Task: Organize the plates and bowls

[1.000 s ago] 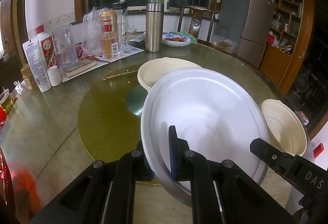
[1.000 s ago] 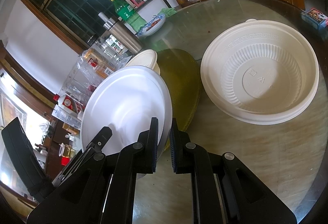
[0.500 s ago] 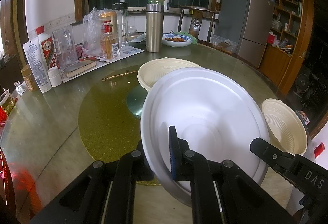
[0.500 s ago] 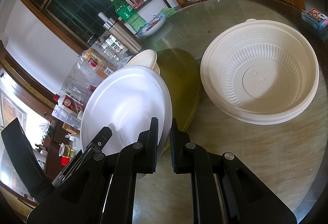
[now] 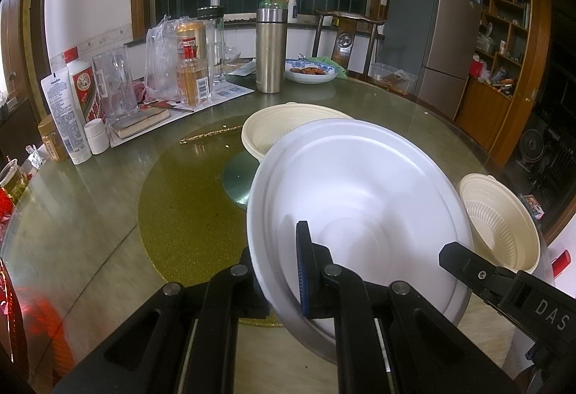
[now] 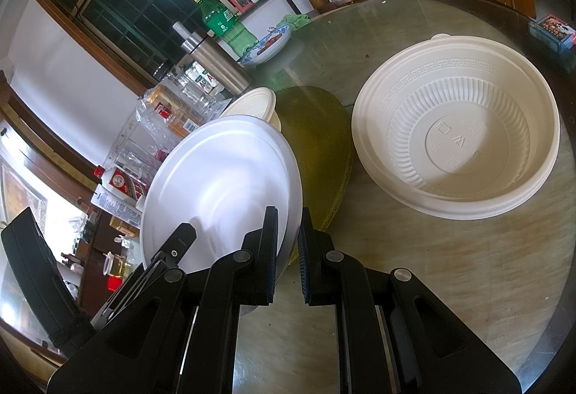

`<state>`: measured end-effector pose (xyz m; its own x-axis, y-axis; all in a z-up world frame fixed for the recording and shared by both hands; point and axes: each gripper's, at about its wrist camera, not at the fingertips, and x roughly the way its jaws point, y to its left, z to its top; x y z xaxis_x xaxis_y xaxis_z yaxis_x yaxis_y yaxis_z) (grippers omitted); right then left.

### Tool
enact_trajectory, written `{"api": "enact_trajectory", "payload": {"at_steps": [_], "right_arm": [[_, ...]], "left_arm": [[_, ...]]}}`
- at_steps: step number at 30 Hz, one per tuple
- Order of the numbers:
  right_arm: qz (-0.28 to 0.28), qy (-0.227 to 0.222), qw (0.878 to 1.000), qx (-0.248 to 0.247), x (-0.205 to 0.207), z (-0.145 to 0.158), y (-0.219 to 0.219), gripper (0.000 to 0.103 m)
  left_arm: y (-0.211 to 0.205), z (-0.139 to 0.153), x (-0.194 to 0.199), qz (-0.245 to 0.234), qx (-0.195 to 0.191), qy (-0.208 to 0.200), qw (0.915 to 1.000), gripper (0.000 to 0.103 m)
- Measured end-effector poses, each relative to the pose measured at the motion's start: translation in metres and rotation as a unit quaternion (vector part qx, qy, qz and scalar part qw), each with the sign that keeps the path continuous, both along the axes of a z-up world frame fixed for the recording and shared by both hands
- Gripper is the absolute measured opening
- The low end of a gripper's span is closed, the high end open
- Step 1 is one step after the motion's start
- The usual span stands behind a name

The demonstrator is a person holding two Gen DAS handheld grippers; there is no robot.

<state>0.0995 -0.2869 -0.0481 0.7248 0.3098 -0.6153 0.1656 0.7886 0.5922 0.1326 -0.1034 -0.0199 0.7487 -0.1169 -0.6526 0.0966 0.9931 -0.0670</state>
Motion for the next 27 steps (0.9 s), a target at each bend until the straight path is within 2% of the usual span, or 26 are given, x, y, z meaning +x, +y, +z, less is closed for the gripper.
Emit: {"api": "enact_trajectory", "payload": {"at_steps": [6,12,16,27], "right_arm": [[-0.001,-0.005,1.0,0.001,0.0,0.003,0.0,0.01],[0.012,-0.027,1.0,0.002,-0.005,0.024,0.007,0.01],[0.035,-0.038,0.999,0.003,-0.01,0.037,0.028,0.01],[0.12,-0.051,0.991,-0.013,-0.01,0.059,0.109,0.01]], "left_arm": [[0.001,0.005,0.002,0.002,0.0,-0.003,1.0,0.009],[0.004,0.03,-0.012,0.011,0.016,-0.038,0.9991,0.009],[0.027,0.047,-0.03,0.032,0.024,-0.057,0.9976,0.009],[0.109,0.057,-0.061,0.101,0.006,-0.055,0.9933,0.009]]}}
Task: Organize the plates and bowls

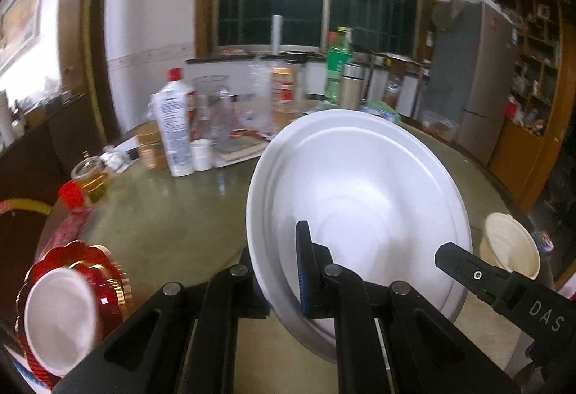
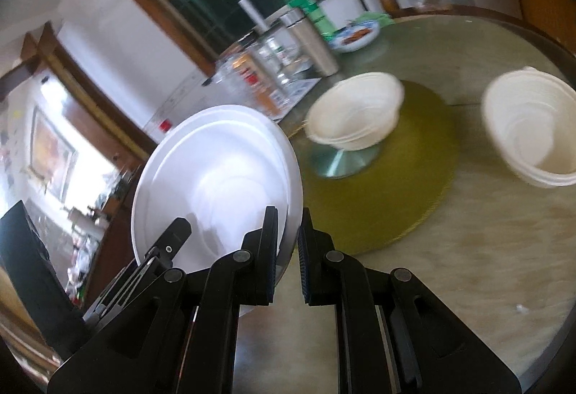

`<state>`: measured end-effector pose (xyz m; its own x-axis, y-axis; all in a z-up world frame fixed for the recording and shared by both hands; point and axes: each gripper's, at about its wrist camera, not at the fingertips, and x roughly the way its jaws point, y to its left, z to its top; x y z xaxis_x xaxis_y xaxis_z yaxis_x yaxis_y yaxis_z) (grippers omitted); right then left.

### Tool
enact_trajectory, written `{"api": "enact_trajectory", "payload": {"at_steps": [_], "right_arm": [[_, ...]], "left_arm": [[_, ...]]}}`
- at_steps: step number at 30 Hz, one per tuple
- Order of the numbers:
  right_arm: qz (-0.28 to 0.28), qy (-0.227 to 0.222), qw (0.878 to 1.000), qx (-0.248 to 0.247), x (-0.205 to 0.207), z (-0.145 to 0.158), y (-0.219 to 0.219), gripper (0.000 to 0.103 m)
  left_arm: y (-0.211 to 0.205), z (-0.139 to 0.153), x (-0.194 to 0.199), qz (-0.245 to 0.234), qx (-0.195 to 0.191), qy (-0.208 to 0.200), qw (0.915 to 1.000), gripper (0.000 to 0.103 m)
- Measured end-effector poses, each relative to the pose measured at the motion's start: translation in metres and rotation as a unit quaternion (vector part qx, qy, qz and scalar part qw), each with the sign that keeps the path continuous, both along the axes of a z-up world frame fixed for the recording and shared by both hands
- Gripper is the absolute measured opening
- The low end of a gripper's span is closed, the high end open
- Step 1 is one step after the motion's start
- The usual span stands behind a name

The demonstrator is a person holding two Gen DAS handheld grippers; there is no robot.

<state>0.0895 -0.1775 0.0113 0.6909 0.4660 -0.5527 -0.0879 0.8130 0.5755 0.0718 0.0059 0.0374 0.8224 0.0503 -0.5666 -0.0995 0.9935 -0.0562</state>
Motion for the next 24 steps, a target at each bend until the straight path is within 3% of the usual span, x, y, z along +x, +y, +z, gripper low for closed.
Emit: {"api": "enact_trajectory", "payload": {"at_steps": [8,24], "right_arm": [[0.04,-0.003,0.999,-0.012,-0.004,0.005,0.048,0.01],[0.086,-0.007,0.996,-0.038,-0.011,0.013,0.094,0.01]], "left_arm": [[0.04,0.001,-0.017,0.04,-0.008,-0.004,0.9992,0.009],[0.08,-0.003,-0.039,0.07,-0.025,-0.002,0.9972,0.009]]}}
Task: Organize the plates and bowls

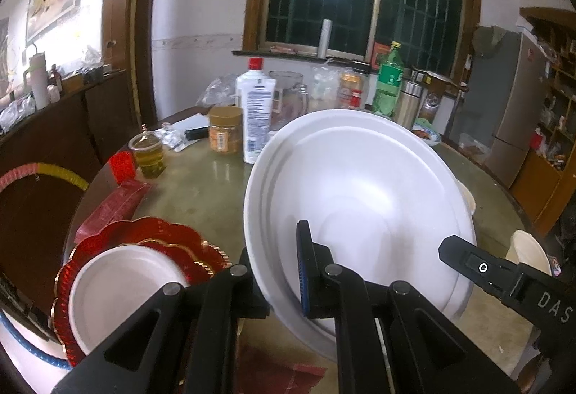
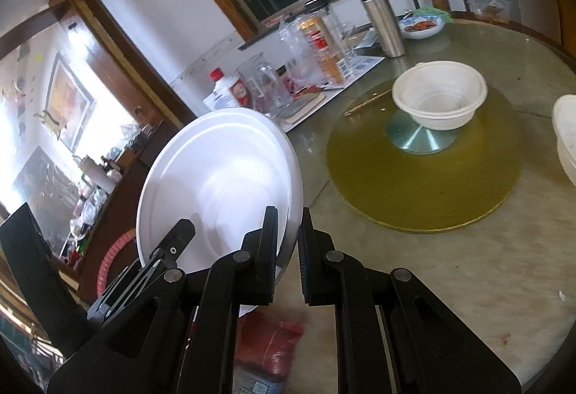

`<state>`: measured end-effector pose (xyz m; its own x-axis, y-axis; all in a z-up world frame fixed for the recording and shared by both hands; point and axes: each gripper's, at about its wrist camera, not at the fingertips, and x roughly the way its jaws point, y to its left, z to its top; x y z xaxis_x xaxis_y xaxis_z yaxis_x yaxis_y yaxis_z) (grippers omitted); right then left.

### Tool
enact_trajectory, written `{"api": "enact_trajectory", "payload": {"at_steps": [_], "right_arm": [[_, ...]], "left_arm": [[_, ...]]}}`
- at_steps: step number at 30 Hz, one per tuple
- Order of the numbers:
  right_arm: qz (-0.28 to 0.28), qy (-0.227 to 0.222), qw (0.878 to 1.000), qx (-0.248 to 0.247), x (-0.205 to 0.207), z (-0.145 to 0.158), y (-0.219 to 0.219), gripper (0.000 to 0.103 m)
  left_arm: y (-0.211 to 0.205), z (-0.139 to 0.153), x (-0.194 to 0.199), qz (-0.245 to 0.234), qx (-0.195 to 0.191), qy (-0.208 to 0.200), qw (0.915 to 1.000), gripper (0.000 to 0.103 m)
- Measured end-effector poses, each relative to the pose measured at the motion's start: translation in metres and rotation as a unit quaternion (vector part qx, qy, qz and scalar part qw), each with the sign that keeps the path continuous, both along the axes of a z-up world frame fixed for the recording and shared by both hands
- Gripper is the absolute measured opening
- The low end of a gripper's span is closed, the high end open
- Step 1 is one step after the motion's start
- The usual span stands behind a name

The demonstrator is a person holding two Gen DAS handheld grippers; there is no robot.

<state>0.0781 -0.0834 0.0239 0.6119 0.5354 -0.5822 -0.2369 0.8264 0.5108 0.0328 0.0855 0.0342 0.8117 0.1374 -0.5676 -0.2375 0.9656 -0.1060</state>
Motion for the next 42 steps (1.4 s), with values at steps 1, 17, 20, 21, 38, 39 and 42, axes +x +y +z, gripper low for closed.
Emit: {"api": "enact_trajectory", "payload": {"at_steps": [1,17,20,21,38,39,42], "right_arm": [[0.006,0.001,1.0,-0.001,0.001,0.0,0.005,0.01],[0.144,0.042,0.988,0.019,-0.005,-0.021,0.111,0.01],[0.165,0.048,0.985,0.02,-0.009,-0.023,0.127,0.011],[0.17,0.049,0.984,0.018,-0.009,-0.023,0.131,0.011],[0.214,0.103,0.971,-0.002,-0.006,-0.053,0.166,0.011],[0.216,0.106,0.971,-0.003,-0.006,-0.054,0.167,0.011],[0.221,0.111,0.969,-0.005,-0.006,-0.056,0.17,0.011]], "left_arm": [[0.005,0.0,-0.002,0.005,0.001,0.001,1.0,0.009],[0.09,-0.009,-0.051,0.092,-0.007,0.033,0.9952,0.01],[0.101,-0.01,-0.059,0.102,-0.006,0.036,0.9942,0.01],[0.104,-0.012,-0.061,0.103,-0.006,0.04,0.9938,0.01],[0.135,-0.04,-0.067,0.13,-0.028,0.087,0.9873,0.01],[0.137,-0.041,-0.067,0.132,-0.031,0.088,0.9869,0.01],[0.141,-0.042,-0.069,0.138,-0.039,0.089,0.9857,0.011]]}}
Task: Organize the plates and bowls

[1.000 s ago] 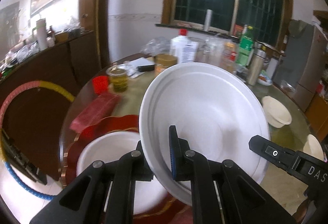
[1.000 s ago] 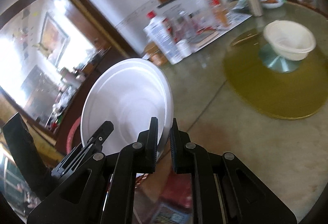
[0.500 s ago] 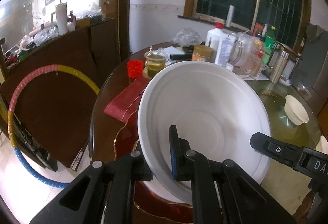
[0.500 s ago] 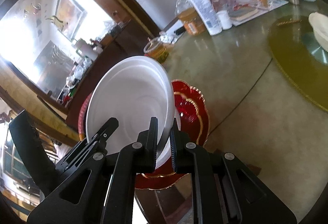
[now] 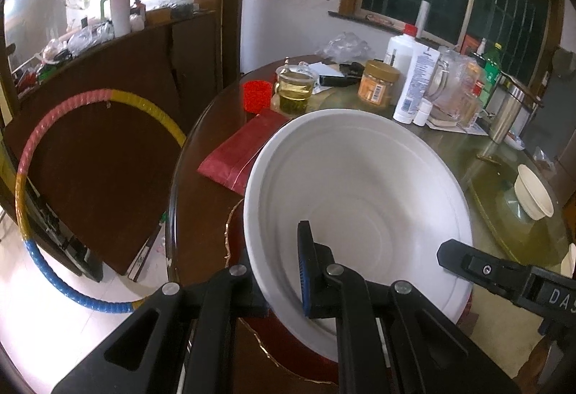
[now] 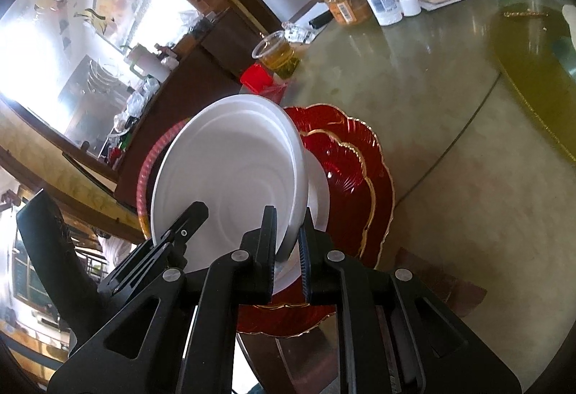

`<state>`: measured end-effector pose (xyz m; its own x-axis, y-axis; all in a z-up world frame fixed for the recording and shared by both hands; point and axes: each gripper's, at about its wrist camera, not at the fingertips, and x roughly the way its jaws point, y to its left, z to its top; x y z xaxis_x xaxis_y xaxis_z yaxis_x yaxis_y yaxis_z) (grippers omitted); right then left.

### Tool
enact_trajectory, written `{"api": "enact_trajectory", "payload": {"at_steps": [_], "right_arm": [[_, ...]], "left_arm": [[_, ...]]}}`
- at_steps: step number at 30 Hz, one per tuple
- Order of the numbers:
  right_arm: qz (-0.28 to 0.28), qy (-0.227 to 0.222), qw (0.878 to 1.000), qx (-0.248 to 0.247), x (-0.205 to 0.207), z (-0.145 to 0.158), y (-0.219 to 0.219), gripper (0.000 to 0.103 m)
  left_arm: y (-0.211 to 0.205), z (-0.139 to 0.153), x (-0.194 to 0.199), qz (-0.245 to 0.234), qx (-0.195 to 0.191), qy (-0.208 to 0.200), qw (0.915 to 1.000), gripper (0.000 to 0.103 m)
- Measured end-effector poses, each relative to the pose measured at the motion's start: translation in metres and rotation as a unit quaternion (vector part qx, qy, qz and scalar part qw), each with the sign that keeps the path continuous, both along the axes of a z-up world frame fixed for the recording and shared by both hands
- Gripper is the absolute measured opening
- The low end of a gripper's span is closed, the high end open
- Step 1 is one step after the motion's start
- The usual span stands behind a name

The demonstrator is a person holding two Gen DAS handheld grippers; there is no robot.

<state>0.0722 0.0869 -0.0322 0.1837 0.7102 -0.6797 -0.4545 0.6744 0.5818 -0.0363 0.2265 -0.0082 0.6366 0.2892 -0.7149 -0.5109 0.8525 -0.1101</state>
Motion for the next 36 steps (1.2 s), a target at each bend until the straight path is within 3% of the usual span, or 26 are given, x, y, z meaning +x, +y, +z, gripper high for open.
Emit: {"api": "enact_trajectory", "payload": {"at_steps": [7,10,12,13,14,16,21,24,27,29,36], "right_arm": [[0.002,0.003,1.0,-0.009,0.001,-0.001,0.005,0.012],[-0.005,0.006,1.0,-0.007,0.002,-0.002,0.002,0.015],[-0.013,0.006,1.0,-0.002,0.003,-0.002,-0.001,0.024],[-0.017,0.007,1.0,-0.001,0.004,-0.002,-0.003,0.036],[-0.021,0.009,1.0,0.004,0.005,-0.002,-0.005,0.048],[-0.027,0.013,0.999,0.013,0.006,-0.002,-0.009,0.057],[-0.028,0.021,0.999,0.025,0.008,0.0,-0.014,0.057],[-0.046,0.021,0.997,0.05,0.01,0.005,-0.029,0.057],[-0.084,0.017,0.993,0.081,0.013,0.01,-0.053,0.074],[-0.11,0.015,0.989,0.098,0.015,0.013,-0.072,0.08],[-0.172,0.032,0.976,0.128,0.022,0.01,-0.134,0.081]], "left_arm": [[0.005,0.001,-0.003,0.009,-0.01,-0.003,0.9999,0.012],[0.008,0.004,-0.006,0.019,-0.009,-0.012,0.9997,0.037],[0.01,0.008,-0.01,0.031,-0.006,-0.029,0.9991,0.064],[0.01,0.011,-0.013,0.04,-0.001,-0.04,0.9984,0.067],[0.01,0.013,-0.014,0.045,0.004,-0.046,0.9979,0.068],[0.01,0.016,-0.017,0.052,0.011,-0.056,0.997,0.07],[0.013,0.024,-0.023,0.065,0.0,-0.085,0.9943,0.072],[0.009,0.034,-0.03,0.077,0.004,-0.123,0.9894,0.082],[-0.001,0.044,-0.034,0.078,0.018,-0.154,0.9849,0.082],[-0.01,0.049,-0.032,0.07,0.027,-0.164,0.9836,0.083],[-0.064,0.054,-0.004,-0.014,0.062,-0.164,0.9844,0.088]]}}
